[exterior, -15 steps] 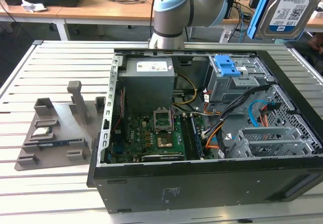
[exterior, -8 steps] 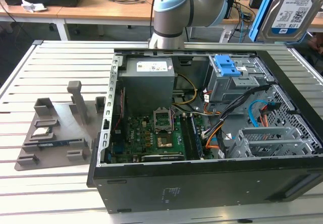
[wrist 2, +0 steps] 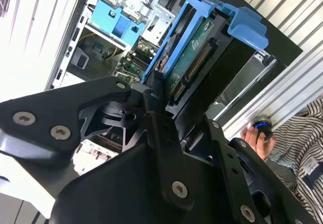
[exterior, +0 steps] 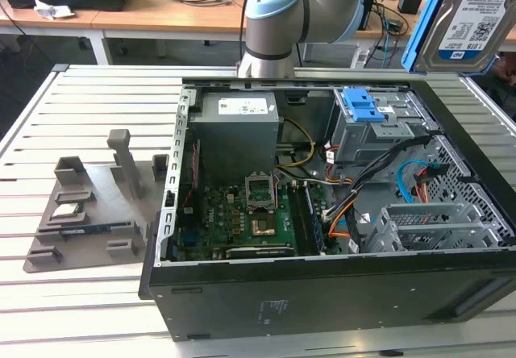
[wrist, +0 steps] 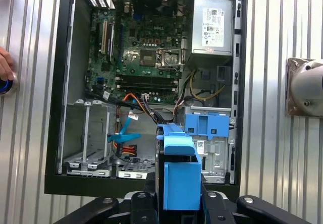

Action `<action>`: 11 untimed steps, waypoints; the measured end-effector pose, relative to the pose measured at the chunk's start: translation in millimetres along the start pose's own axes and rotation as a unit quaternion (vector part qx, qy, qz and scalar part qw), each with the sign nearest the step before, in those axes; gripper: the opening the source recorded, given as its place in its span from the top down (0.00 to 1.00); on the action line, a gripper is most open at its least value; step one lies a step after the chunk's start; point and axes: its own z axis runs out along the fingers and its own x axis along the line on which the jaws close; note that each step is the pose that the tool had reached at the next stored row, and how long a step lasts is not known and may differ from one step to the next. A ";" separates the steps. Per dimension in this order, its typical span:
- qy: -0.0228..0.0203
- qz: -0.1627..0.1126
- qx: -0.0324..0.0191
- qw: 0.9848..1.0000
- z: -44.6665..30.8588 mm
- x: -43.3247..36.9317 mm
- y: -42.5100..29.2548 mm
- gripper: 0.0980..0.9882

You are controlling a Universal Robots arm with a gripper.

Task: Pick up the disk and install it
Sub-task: 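Pick up the disk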

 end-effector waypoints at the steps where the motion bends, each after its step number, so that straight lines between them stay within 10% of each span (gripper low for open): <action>1: 0.000 0.000 0.000 1.000 0.1 2.0 0.1 0.70; 11: 0.000 0.000 0.000 1.000 3.7 16.1 1.2 0.70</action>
